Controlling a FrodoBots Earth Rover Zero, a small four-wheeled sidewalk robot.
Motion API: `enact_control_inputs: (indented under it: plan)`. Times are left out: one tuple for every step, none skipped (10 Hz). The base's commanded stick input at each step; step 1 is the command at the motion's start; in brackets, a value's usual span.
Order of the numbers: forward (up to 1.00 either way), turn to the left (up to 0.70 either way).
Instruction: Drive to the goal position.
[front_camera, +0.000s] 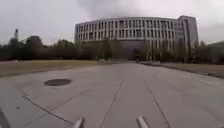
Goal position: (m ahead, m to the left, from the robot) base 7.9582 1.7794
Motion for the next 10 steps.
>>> enact_control_inputs:
  plan:
    - [0.7,-0.14]
    - [0.7,-0.14]
    - [0.7,-0.14]
    - [0.7,-0.14]
    - [0.7,-0.06]
    - [0.7,0.0]
    - [0.7,0.0]
    - [0.7,0.0]
    - [0.7,0.0]
    - [0.7,0.0]
